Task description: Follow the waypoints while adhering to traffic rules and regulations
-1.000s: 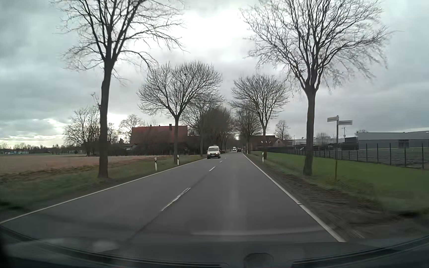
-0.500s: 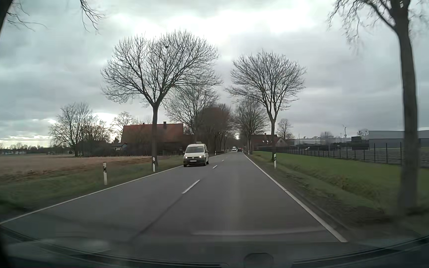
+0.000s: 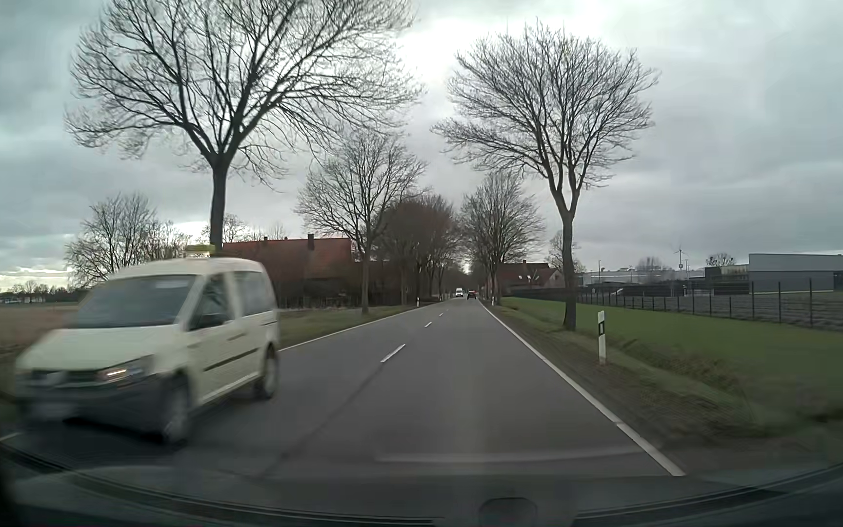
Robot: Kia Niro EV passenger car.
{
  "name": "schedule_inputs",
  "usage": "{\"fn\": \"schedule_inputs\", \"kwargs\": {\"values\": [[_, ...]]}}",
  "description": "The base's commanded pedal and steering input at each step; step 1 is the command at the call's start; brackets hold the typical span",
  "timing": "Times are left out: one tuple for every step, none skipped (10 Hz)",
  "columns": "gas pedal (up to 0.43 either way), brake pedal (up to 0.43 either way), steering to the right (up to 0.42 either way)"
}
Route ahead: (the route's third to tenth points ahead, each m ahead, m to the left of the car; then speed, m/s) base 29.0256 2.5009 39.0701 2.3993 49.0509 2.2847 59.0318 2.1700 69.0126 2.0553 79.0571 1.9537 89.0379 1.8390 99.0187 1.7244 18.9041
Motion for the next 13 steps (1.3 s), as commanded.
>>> {"fn": "schedule_inputs", "kwargs": {"values": [[0.189, 0.000, 0.003], [0.189, 0.000, 0.003], [0.189, 0.000, 0.003], [0.189, 0.000, 0.003], [0.189, 0.000, 0.003], [0.189, 0.000, 0.004], [0.189, 0.000, 0.005], [0.189, 0.000, 0.005], [0.189, 0.000, 0.006], [0.189, 0.000, 0.006], [0.189, 0.000, 0.005], [0.189, 0.000, 0.006], [0.189, 0.000, 0.005]]}}
